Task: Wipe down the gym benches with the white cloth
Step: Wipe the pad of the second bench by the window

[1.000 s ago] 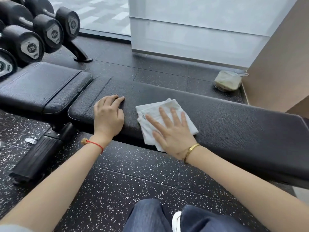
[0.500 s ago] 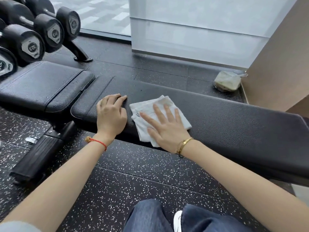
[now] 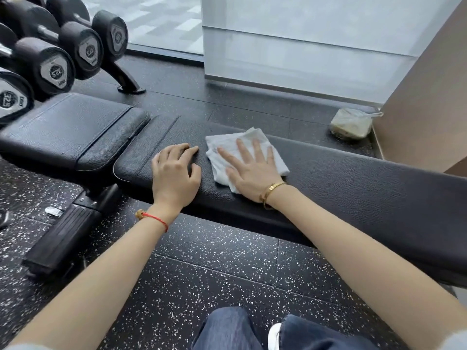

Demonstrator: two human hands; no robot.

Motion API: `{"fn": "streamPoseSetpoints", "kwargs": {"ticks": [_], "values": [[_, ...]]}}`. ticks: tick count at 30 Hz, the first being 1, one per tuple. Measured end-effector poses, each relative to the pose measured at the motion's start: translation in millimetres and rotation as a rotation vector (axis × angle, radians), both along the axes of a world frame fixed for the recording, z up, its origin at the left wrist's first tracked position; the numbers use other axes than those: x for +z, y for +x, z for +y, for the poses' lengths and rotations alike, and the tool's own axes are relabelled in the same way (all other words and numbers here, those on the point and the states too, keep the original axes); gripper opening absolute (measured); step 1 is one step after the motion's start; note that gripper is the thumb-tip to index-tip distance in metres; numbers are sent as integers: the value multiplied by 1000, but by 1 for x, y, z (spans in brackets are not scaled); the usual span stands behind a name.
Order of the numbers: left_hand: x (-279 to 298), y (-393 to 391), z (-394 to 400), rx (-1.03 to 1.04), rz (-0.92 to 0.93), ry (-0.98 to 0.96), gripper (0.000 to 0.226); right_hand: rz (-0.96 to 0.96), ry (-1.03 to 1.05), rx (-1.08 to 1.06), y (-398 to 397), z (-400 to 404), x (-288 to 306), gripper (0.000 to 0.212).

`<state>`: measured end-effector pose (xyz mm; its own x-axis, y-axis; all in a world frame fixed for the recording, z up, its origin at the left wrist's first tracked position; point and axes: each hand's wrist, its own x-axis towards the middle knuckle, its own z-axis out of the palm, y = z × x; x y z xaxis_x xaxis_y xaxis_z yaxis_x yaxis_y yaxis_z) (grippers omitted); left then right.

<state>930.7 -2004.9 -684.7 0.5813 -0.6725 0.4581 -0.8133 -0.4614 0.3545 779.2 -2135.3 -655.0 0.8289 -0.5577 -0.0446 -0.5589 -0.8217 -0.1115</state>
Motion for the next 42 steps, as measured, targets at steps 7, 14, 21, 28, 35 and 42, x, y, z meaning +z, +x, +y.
{"fn": "streamPoseSetpoints", "kwargs": {"ticks": [7, 14, 21, 28, 35, 42], "values": [[0, -1, -1, 15, -5, 15, 44, 68, 48, -165, -12, -54, 10, 50], [1, -2, -1, 30, -8, 25, 45, 56, 13, -55, 66, -28, 4, 52], [0, -1, -1, 20, -7, 26, 45, 100, 67, -132, 60, -67, 12, 50], [2, -2, -1, 28, 4, 19, 44, 30, 23, 18, 23, -20, 5, 52], [3, -3, 0, 13, 13, 25, 43, 29, 42, -29, -49, -38, 6, 49], [7, -6, 0, 19, 30, 50, 46, 67, 4, -141, -22, -14, 8, 51]]}}
